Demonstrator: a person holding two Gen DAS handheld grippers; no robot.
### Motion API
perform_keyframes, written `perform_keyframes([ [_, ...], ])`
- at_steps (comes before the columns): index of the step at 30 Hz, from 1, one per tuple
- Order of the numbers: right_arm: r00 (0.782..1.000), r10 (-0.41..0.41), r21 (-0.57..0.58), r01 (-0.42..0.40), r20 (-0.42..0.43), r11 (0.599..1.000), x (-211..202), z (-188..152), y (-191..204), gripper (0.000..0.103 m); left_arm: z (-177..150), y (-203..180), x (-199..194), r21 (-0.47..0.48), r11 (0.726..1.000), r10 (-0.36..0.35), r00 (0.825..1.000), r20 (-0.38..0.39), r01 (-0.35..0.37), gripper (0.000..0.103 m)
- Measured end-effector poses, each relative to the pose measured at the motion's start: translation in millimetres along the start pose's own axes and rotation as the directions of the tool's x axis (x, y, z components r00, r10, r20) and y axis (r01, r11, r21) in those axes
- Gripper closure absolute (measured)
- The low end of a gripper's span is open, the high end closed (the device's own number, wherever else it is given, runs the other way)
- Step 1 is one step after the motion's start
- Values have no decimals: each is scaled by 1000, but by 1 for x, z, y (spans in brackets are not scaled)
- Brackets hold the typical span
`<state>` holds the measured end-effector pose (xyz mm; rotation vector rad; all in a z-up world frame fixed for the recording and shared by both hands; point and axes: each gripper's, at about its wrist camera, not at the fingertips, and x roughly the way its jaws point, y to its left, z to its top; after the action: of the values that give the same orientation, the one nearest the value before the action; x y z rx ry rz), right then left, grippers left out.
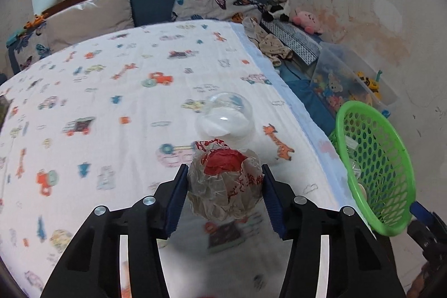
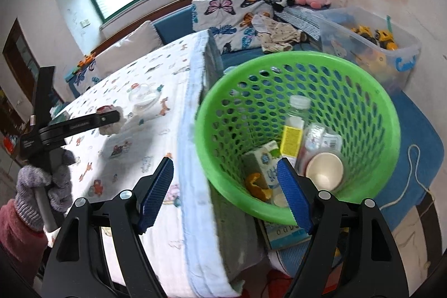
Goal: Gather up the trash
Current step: 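Grasp the crumpled tissue with the left tool while the right tool grasps the clear lid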
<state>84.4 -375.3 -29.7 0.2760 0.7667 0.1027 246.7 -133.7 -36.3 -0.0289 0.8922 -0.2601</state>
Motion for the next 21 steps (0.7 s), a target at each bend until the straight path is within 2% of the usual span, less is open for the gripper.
perform_keyframes([
  [5,999,35,-56,-35,-12,998,16,11,26,27,-8,26,-31,-44,999,-1,1000,27,2,53],
  [9,998,63,-116,-65,-25,991,35,24,54,27,-18,50,-54,-75,997,25,999,46,-22,53],
  [14,995,89,-184,-96,-48,978,66,41,89,27,-32,76,-67,-110,993,46,998,42,-41,53],
  [21,994,81,-264,-98,-75,960,112,61,126,29,-51,104,-81,-138,988,73,996,51,-65,53],
])
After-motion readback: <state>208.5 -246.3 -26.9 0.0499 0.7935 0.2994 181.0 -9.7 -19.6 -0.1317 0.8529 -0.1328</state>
